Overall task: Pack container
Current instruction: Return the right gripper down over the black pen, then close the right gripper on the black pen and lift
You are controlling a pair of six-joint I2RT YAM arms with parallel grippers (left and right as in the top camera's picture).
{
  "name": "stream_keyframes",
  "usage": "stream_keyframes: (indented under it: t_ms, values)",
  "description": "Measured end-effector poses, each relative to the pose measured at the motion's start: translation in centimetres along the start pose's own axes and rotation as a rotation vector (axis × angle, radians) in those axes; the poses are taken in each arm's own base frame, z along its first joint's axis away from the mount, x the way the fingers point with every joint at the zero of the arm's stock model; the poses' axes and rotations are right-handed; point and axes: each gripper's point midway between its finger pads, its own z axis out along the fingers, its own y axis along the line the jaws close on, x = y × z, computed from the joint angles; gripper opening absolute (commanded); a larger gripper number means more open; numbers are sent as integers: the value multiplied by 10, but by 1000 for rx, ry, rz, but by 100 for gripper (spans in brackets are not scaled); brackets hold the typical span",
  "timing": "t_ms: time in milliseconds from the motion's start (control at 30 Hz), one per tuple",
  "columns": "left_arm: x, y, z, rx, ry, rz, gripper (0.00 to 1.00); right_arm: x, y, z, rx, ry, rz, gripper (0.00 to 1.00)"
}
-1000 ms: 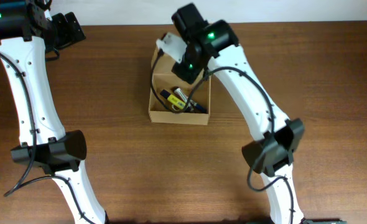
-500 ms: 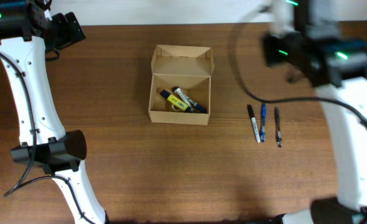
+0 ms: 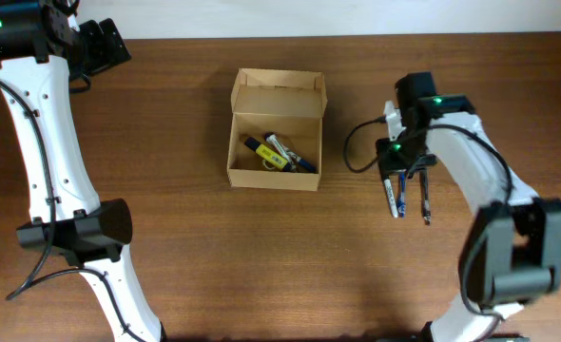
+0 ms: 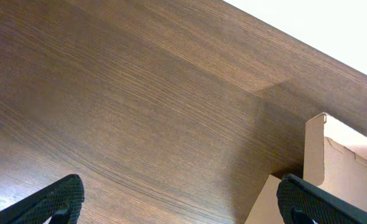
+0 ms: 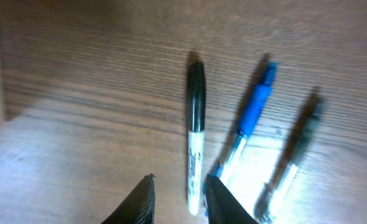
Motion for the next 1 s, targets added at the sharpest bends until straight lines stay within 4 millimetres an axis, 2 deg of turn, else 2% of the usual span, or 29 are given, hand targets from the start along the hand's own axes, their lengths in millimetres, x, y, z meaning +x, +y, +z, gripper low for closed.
stream_keyframes:
  t_ms: [267, 367, 833, 1000]
  values:
    - [0, 0, 0, 0, 0, 0, 100, 7, -1, 41, -5, 101, 19, 28]
    - [0, 0, 0, 0, 0, 0, 100, 8, -2, 51, -4, 117, 23, 31]
    - [0, 0, 0, 0, 0, 0, 100, 9, -10, 60, 41, 133, 20, 30]
    - [0, 0, 0, 0, 0, 0, 100, 13, -10, 64, 41, 141, 19, 27]
